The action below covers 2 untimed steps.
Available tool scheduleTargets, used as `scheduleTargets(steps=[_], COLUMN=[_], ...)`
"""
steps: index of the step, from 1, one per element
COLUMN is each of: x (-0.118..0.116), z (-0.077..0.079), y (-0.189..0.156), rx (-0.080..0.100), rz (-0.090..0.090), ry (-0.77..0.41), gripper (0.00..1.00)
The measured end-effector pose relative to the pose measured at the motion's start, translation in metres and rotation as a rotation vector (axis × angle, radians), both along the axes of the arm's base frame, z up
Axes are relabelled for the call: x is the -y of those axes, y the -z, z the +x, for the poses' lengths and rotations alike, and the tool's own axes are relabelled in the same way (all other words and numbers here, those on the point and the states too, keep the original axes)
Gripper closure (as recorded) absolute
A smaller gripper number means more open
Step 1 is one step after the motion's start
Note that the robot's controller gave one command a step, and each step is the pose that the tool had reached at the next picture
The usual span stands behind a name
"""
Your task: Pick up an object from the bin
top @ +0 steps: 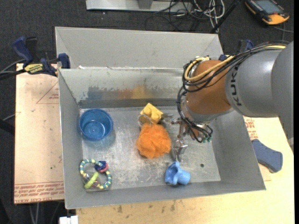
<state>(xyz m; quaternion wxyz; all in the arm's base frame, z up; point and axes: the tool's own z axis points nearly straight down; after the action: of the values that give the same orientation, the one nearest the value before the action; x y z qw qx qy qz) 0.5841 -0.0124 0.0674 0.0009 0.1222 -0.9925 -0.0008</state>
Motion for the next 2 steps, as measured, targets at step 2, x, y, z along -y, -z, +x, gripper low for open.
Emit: scheduleTargets(steps=[2], x=[-0.015], z=[-0.002], y=[-0.003], rx=[0.004], rz=[-0.004], ry=[-0.087], gripper=[0.00])
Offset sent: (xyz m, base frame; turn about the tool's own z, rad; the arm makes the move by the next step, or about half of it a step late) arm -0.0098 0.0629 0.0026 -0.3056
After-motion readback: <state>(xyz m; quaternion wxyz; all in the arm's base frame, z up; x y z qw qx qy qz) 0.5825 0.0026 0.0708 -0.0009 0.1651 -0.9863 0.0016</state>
